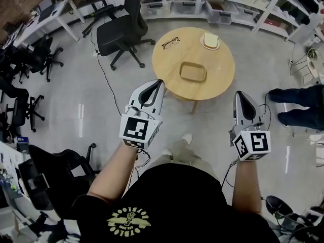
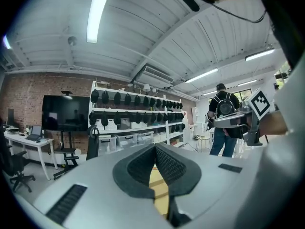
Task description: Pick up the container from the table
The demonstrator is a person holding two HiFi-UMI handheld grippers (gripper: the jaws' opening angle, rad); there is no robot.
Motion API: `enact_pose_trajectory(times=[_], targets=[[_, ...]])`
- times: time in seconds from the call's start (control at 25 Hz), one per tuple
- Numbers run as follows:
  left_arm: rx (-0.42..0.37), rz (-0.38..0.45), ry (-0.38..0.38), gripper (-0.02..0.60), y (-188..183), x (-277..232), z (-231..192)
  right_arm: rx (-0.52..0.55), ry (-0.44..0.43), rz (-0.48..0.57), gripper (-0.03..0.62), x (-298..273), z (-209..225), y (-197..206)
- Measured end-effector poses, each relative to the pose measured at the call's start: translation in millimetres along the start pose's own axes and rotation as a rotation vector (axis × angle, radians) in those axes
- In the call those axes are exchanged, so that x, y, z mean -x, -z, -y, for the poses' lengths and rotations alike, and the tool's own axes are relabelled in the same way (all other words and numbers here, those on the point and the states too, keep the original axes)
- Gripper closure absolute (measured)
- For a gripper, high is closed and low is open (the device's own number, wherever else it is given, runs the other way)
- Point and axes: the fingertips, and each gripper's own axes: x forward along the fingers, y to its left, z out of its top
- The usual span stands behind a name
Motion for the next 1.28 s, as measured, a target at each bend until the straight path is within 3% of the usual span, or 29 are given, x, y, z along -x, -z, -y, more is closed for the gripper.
enact_pose_trajectory(times=[0.68,1.28], targets=[[-0.012,-0.081,0.024,0.565,11,-87,-12,-0.049,-0.023,-0.02,0.579,-75,51,14],[0.009,-0.104,-0.023,0.564,4,-169,-23,-0.05,-0.065,-0.029,0.579,-132,117,8]])
